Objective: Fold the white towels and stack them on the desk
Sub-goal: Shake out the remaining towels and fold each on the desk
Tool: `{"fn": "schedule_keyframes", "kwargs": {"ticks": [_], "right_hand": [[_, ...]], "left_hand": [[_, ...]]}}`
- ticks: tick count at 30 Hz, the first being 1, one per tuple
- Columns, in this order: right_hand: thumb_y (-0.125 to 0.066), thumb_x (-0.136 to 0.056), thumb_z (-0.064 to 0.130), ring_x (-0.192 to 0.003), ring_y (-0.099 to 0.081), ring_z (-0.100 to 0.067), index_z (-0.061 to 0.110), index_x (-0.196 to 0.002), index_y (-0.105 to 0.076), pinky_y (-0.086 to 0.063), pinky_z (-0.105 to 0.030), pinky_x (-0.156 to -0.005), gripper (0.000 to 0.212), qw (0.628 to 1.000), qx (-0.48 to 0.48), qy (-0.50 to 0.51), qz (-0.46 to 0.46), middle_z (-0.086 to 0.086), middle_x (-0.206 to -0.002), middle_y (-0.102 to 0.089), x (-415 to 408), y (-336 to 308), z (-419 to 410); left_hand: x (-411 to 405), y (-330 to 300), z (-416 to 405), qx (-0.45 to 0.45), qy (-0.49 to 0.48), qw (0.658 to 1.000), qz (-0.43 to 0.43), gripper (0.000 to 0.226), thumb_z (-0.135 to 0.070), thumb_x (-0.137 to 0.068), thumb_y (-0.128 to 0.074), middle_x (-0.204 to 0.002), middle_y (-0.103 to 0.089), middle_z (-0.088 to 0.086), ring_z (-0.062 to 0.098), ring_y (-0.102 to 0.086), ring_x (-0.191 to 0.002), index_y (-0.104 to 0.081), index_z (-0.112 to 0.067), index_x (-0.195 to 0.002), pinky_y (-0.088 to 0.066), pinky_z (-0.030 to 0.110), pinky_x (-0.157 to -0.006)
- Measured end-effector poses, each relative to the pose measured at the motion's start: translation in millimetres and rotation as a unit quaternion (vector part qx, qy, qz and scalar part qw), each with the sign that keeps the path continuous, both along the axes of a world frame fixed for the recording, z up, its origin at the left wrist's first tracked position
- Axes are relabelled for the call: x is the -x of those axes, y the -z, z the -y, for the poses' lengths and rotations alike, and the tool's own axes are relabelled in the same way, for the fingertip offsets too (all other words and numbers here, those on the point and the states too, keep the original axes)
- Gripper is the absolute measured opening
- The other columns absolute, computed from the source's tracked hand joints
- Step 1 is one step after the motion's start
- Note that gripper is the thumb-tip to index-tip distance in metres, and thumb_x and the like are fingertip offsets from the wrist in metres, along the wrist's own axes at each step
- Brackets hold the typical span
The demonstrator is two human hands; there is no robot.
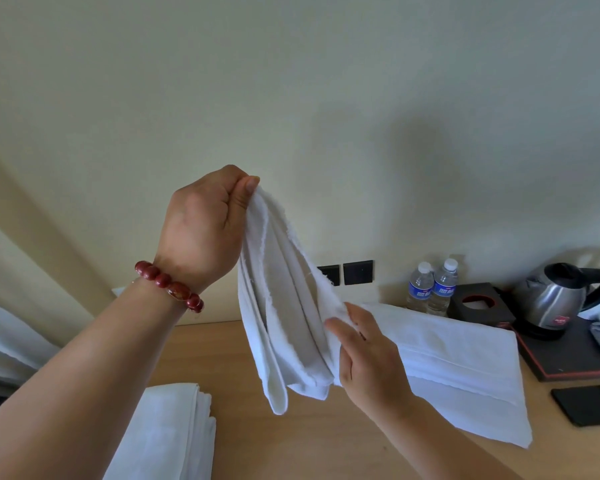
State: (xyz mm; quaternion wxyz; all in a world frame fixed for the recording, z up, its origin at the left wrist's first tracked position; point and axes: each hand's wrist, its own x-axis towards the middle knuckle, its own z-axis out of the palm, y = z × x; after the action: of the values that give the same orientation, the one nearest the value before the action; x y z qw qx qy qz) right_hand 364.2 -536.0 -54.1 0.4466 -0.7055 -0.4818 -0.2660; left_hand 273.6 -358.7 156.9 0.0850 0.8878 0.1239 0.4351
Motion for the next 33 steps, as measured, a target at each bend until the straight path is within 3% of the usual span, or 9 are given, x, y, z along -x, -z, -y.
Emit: {"fn": "schedule_keyframes", "kwargs": {"ticks": [2, 4, 8, 11, 16, 18, 23, 29, 33], "right_hand": [[-0.04, -0.081, -0.001, -0.065, -0.048, -0.018, 0.015, -0.089, -0.06, -0.031, -0.017, -0.055, 0.027, 1.0, 0.02, -0.001, 0.001, -0.002, -0.111, -0.052, 2, 4, 3], [-0.042, -0.082, 0.001, -0.062, -0.046, -0.017, 0.012, -0.083, -0.067, -0.031, -0.015, -0.057, 0.027, 0.999, 0.014, 0.003, -0.034, 0.0, -0.1, -0.053, 6, 2, 3], [-0.051, -0.087, 0.014, -0.067, -0.047, -0.006, 0.015, -0.099, -0.072, -0.034, -0.008, -0.065, 0.024, 0.993, 0.025, -0.017, -0.117, 0.003, -0.099, -0.059, 22, -1, 6], [-0.056, -0.091, 0.033, -0.078, -0.056, -0.005, 0.021, -0.112, -0.07, -0.047, -0.019, -0.068, 0.027, 0.984, 0.053, -0.053, -0.16, 0.008, -0.105, -0.056, 38, 2, 8], [-0.05, -0.093, 0.066, -0.085, -0.06, -0.009, 0.022, -0.119, -0.067, -0.052, -0.021, -0.07, 0.053, 0.986, 0.079, -0.059, -0.133, 0.006, -0.101, -0.06, 62, 5, 16], [-0.052, -0.094, 0.062, -0.079, -0.06, -0.012, 0.021, -0.115, -0.069, -0.052, -0.022, -0.067, 0.049, 0.991, 0.078, -0.025, -0.108, 0.004, -0.094, -0.061, 69, 7, 15], [-0.047, -0.098, 0.023, -0.067, -0.06, -0.019, 0.022, -0.107, -0.067, -0.05, -0.026, -0.057, 0.022, 0.995, 0.055, 0.053, -0.066, 0.001, -0.084, -0.06, 65, 18, 11], [-0.05, -0.094, 0.024, -0.056, -0.047, -0.017, 0.017, -0.086, -0.061, -0.036, -0.023, -0.049, 0.015, 0.99, 0.083, 0.058, -0.099, 0.003, -0.081, -0.049, 50, 13, 17], [-0.042, -0.091, 0.023, -0.054, -0.033, -0.009, 0.022, -0.087, -0.045, -0.027, -0.022, -0.052, 0.005, 0.983, 0.08, 0.026, -0.164, 0.007, -0.083, -0.042, 29, 4, 20]], "left_hand": [[-1, 1, 2, 0.003, 0.0, 1.0, -0.003, 0.039, -0.03, -0.104, -0.039, -0.06, -0.044, -0.009, 0.016, -0.043, -0.062, -0.056, -0.004, -0.079, -0.032, 0.011, -0.053], [-1, 0, 3, 0.002, 0.004, 1.0, -0.003, 0.04, -0.03, -0.104, -0.038, -0.059, -0.042, -0.01, 0.011, -0.047, -0.062, -0.055, -0.005, -0.079, -0.031, 0.011, -0.053], [-3, -4, 6, -0.003, 0.004, 1.0, -0.002, 0.041, -0.029, -0.104, -0.038, -0.059, -0.043, -0.004, 0.018, -0.038, -0.059, -0.055, -0.002, -0.079, -0.032, 0.014, -0.053], [-4, -8, 8, -0.008, 0.004, 1.0, 0.001, 0.04, -0.029, -0.104, -0.038, -0.06, -0.044, -0.001, 0.018, -0.038, -0.06, -0.055, -0.002, -0.079, -0.032, 0.015, -0.054], [-4, -10, 8, -0.018, 0.0, 1.0, -0.004, 0.039, -0.028, -0.105, -0.039, -0.062, -0.047, 0.002, 0.019, -0.039, -0.058, -0.055, -0.002, -0.08, -0.03, 0.015, -0.053], [-4, -9, 9, -0.018, -0.003, 1.0, -0.006, 0.039, -0.028, -0.105, -0.039, -0.062, -0.048, 0.003, 0.02, -0.04, -0.058, -0.055, -0.002, -0.08, -0.03, 0.015, -0.054], [0, -9, 9, -0.024, 0.002, 1.0, -0.004, 0.039, -0.028, -0.105, -0.039, -0.062, -0.048, 0.002, 0.021, -0.041, -0.058, -0.056, -0.002, -0.08, -0.029, 0.018, -0.053], [4, -8, 7, -0.024, -0.001, 1.0, 0.0, 0.038, -0.027, -0.105, -0.04, -0.062, -0.048, 0.003, 0.024, -0.043, -0.058, -0.057, -0.002, -0.081, -0.023, 0.03, -0.054], [7, -5, -4, -0.022, -0.021, 1.0, -0.001, 0.038, -0.027, -0.105, -0.04, -0.061, -0.046, 0.0, 0.022, -0.041, -0.056, -0.056, -0.002, -0.081, -0.028, 0.023, -0.051]]}}
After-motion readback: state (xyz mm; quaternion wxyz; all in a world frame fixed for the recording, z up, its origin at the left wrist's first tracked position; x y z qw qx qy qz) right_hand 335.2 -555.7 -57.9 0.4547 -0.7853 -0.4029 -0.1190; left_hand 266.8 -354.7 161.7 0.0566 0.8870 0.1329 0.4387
